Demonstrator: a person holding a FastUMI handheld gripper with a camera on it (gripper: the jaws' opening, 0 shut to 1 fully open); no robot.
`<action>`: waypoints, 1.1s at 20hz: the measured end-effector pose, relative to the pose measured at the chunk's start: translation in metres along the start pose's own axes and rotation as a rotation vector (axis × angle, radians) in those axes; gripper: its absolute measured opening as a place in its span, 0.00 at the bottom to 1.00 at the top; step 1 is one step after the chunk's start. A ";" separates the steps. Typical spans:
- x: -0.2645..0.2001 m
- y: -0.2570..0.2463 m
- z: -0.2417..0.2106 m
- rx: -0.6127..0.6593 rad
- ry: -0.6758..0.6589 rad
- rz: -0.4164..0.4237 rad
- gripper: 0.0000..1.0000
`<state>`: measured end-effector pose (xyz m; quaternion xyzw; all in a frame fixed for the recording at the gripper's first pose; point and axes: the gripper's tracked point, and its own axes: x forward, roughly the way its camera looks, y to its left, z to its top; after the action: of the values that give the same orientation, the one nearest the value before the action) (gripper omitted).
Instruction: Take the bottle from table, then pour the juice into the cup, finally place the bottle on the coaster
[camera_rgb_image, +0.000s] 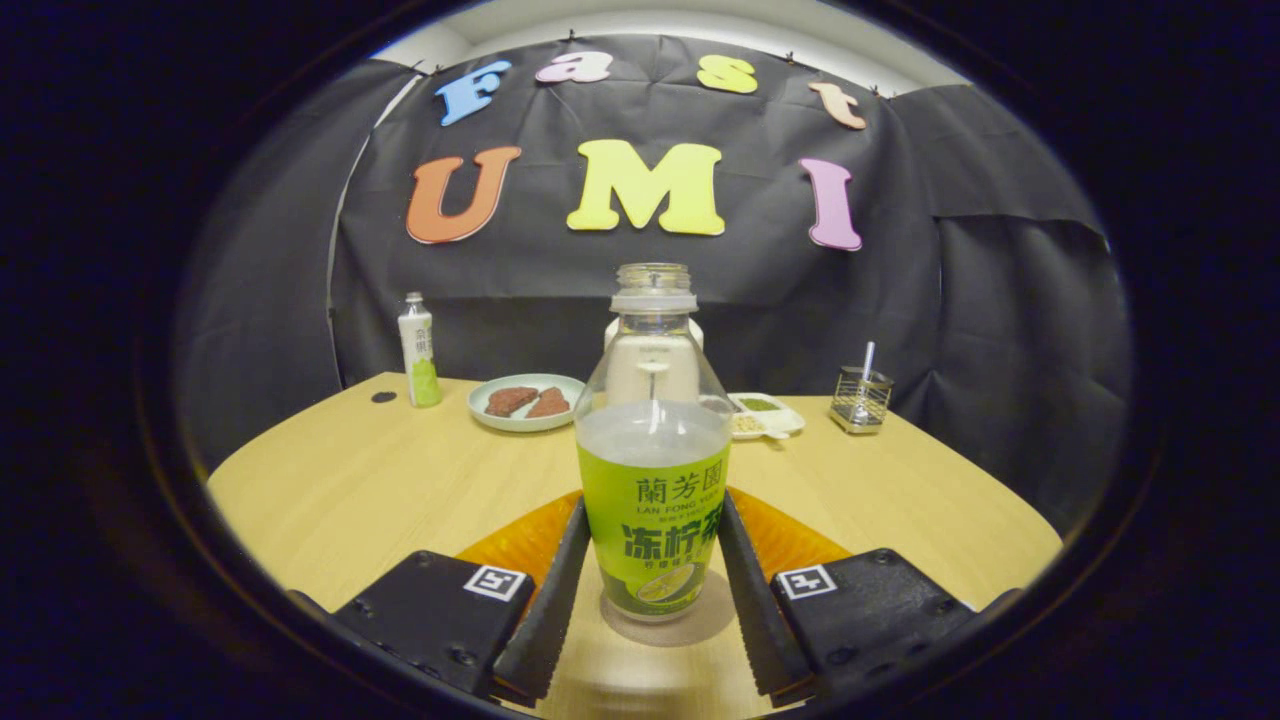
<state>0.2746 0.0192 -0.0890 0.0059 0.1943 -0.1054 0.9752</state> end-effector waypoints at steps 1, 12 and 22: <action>0.002 -0.002 -0.002 0.000 0.005 -0.002 0.77; 0.010 -0.009 -0.011 0.027 0.030 -0.004 0.83; -0.013 -0.006 -0.011 0.021 0.032 0.044 0.98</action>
<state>0.2575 0.0165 -0.0941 0.0222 0.2088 -0.0860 0.9739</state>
